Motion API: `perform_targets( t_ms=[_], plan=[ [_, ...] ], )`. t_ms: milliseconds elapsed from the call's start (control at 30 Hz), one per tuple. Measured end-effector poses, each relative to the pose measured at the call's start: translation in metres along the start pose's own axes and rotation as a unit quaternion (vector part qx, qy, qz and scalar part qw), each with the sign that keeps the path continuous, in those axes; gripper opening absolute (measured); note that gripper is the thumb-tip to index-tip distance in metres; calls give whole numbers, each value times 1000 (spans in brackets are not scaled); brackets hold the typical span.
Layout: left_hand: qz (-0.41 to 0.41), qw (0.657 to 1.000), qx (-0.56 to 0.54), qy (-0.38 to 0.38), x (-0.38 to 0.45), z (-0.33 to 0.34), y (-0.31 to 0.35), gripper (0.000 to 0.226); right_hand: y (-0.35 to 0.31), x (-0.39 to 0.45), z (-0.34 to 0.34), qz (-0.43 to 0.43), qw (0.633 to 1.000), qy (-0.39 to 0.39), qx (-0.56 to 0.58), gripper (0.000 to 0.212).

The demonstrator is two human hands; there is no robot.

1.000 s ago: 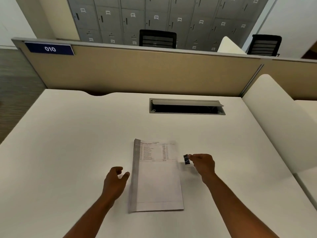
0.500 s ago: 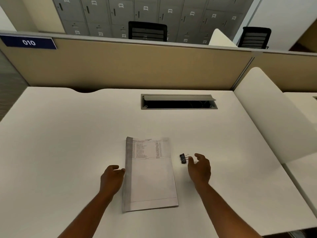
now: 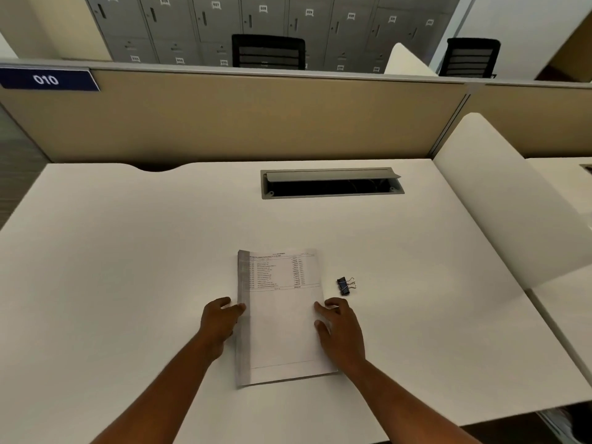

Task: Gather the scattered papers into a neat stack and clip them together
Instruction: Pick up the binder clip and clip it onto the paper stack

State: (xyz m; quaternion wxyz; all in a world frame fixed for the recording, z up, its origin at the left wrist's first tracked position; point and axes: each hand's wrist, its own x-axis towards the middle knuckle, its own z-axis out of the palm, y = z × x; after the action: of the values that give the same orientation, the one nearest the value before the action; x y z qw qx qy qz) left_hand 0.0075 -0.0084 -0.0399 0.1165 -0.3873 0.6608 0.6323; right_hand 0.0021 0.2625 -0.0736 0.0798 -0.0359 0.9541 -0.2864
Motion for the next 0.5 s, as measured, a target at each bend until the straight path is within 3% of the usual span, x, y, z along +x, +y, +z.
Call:
perform_targets(
  t_ms=[167,367,500],
  plan=[
    [-10,998,13,-63,0,7,6,26,3,2,4,-1,1000,3,1,42],
    [81,985,146,-48,-9,24,-4,34,5,4,4,7,1000,-2,12,41],
    [98,984,141,-39,-12,24,-9,39,5,5,2,14,999,-23,20,46]
  ],
)
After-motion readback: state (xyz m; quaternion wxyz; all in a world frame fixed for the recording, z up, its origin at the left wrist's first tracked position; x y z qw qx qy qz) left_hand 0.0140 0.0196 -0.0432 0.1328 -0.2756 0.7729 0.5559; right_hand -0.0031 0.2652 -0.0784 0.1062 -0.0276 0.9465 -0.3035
